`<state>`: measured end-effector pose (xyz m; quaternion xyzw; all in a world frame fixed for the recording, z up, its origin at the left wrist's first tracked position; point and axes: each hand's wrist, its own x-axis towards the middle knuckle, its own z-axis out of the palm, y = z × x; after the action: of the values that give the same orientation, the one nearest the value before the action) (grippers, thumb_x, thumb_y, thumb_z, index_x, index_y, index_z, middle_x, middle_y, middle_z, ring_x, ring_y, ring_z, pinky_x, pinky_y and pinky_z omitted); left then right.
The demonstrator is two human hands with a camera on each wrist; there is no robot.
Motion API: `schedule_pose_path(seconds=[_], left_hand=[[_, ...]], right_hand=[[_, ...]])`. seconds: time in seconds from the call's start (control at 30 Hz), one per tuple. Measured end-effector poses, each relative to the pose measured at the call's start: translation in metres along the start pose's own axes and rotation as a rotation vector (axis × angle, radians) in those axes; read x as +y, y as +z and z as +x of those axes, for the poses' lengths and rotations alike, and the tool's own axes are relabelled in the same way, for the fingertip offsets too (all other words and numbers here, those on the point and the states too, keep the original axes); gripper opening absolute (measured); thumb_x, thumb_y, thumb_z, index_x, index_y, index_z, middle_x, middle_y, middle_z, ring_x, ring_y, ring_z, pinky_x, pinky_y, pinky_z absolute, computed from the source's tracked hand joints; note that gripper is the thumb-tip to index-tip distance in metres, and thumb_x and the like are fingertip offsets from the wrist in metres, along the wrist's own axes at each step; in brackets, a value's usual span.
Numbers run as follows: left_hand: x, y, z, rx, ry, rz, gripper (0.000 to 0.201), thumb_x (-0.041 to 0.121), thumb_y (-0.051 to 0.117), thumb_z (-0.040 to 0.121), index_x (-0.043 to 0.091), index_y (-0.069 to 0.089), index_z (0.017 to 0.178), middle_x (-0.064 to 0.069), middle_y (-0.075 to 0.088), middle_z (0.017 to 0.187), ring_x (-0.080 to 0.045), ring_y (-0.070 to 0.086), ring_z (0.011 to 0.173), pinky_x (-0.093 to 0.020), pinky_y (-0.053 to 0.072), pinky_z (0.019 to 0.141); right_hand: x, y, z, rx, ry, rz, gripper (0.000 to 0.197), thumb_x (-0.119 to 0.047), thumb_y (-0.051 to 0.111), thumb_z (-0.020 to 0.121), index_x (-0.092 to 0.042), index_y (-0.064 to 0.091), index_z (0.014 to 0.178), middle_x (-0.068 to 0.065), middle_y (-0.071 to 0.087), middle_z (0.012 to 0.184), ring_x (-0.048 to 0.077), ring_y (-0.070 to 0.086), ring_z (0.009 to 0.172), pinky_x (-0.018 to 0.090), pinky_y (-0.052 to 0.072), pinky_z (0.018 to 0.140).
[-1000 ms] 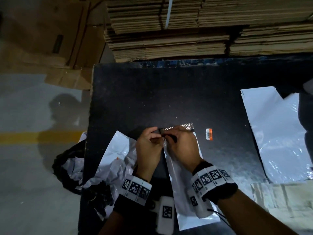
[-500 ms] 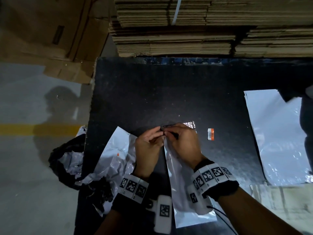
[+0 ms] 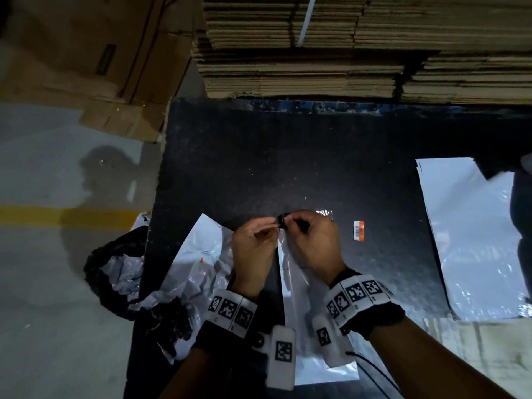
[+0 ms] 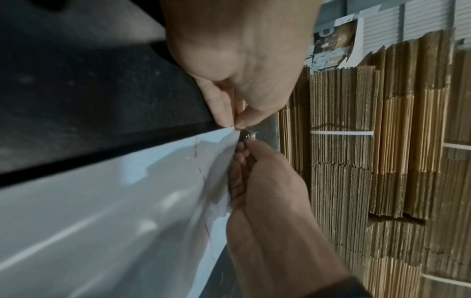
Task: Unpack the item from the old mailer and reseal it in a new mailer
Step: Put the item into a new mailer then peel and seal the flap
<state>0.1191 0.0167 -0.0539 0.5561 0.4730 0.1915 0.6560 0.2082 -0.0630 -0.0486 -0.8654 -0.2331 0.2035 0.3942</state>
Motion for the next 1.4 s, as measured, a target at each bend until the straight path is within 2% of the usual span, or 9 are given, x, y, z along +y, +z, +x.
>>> schedule_pose_path(seconds=[0.3,0.37,0.47,0.53,0.67,0.8,0.97,1.1,1.4], left_hand=[[-0.003,0.004,0.006,0.060,-0.050,0.044,0.018,0.002,0.069,0.079,0.020,0.073,0.079,-0.001,0.072,0.074,-0.015,0.067,0.070,-0.051,0.058,0.079],[-0.001,0.005,0.006,0.057,-0.026,0.063,0.016,0.003,0.070,0.079,0.019,0.074,0.082,0.000,0.073,0.075,-0.014,0.066,0.069,-0.048,0.059,0.077],[0.002,0.005,0.006,0.046,0.017,0.102,0.012,0.007,0.073,0.078,0.018,0.075,0.081,-0.001,0.073,0.074,-0.013,0.067,0.067,-0.046,0.059,0.072],[0.002,0.005,0.008,0.045,0.038,0.149,0.010,0.006,0.072,0.078,0.016,0.075,0.078,0.000,0.073,0.073,-0.015,0.069,0.068,-0.046,0.059,0.070],[0.004,0.009,0.006,0.070,0.146,0.370,0.009,0.007,0.067,0.079,0.015,0.072,0.077,0.000,0.072,0.074,-0.018,0.068,0.071,-0.039,0.056,0.069],[0.008,0.011,-0.002,0.088,0.330,0.657,0.009,0.010,0.062,0.081,0.016,0.062,0.088,-0.003,0.067,0.086,-0.024,0.063,0.080,-0.038,0.051,0.069],[-0.002,0.005,-0.008,0.042,0.454,0.766,0.014,0.009,0.061,0.082,0.016,0.059,0.093,-0.003,0.056,0.102,-0.024,0.060,0.089,-0.038,0.051,0.069],[-0.007,0.002,-0.007,0.010,0.531,0.776,0.016,0.019,0.058,0.086,0.019,0.065,0.100,-0.001,0.059,0.107,-0.020,0.057,0.100,-0.034,0.051,0.077],[-0.018,0.007,0.002,0.112,0.584,0.843,0.009,0.014,0.067,0.084,0.017,0.073,0.090,0.003,0.061,0.093,-0.019,0.060,0.085,-0.033,0.053,0.062]], right_hand=[[0.006,0.001,0.004,0.045,0.031,0.036,0.010,-0.018,0.063,0.088,-0.017,0.073,0.088,-0.003,0.072,0.084,0.011,0.066,0.076,0.031,0.054,0.073],[0.005,0.002,0.002,0.044,-0.023,-0.005,0.010,-0.017,0.064,0.086,-0.018,0.074,0.086,-0.002,0.072,0.084,0.010,0.064,0.074,0.025,0.052,0.072],[0.001,0.001,0.001,0.100,-0.060,-0.047,0.008,-0.014,0.068,0.083,-0.016,0.076,0.082,0.000,0.072,0.083,0.005,0.060,0.068,0.003,0.040,0.067],[-0.001,-0.001,-0.001,0.119,-0.029,-0.021,0.007,-0.011,0.070,0.081,-0.015,0.076,0.081,-0.002,0.073,0.080,0.003,0.059,0.065,-0.002,0.037,0.064],[-0.002,0.004,-0.001,0.163,0.031,-0.016,0.008,-0.013,0.070,0.079,-0.019,0.069,0.083,-0.005,0.071,0.076,0.008,0.065,0.068,0.020,0.052,0.068],[-0.004,0.006,-0.001,0.093,0.012,-0.064,0.009,-0.008,0.064,0.081,-0.016,0.067,0.084,-0.001,0.069,0.077,0.014,0.063,0.068,0.029,0.053,0.064],[-0.006,0.003,-0.002,0.089,-0.106,-0.101,0.021,-0.003,0.061,0.079,-0.016,0.076,0.086,-0.001,0.074,0.086,0.013,0.064,0.077,0.019,0.047,0.071],[-0.002,-0.001,0.001,0.054,-0.099,-0.063,0.022,-0.006,0.063,0.079,-0.018,0.077,0.091,0.000,0.074,0.089,0.013,0.067,0.080,0.024,0.053,0.077],[-0.001,0.001,0.004,0.129,0.023,0.003,0.014,-0.006,0.066,0.080,-0.014,0.075,0.085,0.000,0.074,0.082,0.013,0.067,0.072,0.015,0.050,0.069]])
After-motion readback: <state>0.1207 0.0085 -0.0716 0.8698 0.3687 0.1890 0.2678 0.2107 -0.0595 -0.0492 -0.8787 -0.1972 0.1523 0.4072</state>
